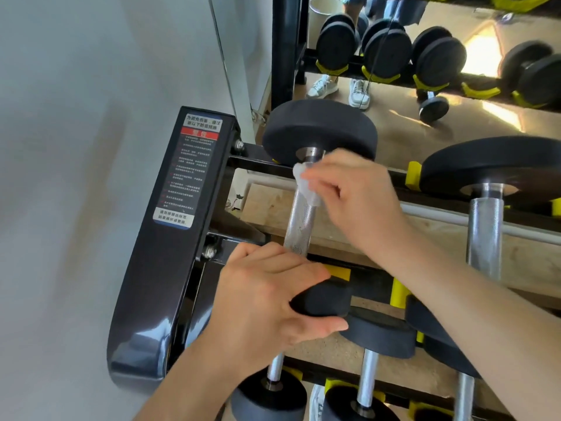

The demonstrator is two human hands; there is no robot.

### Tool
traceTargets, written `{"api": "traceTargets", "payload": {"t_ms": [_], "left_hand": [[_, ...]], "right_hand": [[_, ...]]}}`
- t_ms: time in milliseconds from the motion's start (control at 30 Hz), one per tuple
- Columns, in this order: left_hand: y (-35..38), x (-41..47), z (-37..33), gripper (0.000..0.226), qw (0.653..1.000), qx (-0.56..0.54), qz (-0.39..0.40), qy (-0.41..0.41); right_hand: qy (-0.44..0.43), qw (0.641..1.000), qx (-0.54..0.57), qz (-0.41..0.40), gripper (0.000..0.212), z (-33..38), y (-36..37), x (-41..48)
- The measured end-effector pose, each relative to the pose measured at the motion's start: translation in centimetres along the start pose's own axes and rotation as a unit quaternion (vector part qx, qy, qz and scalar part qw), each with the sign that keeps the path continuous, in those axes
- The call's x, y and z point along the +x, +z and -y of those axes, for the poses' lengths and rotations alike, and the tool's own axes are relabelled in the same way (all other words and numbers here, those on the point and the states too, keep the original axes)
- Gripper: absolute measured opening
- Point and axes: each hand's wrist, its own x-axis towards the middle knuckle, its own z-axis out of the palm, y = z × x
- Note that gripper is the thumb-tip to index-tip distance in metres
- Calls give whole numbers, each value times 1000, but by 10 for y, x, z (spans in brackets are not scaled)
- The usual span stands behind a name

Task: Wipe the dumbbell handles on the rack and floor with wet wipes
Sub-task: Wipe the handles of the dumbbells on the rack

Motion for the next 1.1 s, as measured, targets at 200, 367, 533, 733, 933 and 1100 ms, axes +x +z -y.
{"api": "traceTargets", "payload": {"t_ms": [200, 367, 533, 733, 933, 1100], "left_hand": [[11, 2, -3, 38, 999, 9, -23, 33], [16, 2, 2, 39, 998, 7, -33, 60], [0, -1, 15, 42, 997, -68, -38, 23], [-9, 1, 23, 43, 989, -145, -17, -6], [-10, 0, 26, 46, 980, -197, -12, -33], [-9, 2, 24, 45, 978, -204, -9, -40]], "right_hand": [[-98, 994, -1, 57, 13, 1, -7, -1], [-16, 997, 26, 69, 26, 10, -5, -13], [-14, 999, -17, -25, 22, 0, 4, 1], [-38, 995, 65, 68, 17, 23, 7, -24], [-24, 1000, 2, 0, 15, 16, 12, -5], [-33, 998, -30, -49, 15, 2, 8, 0]]}}
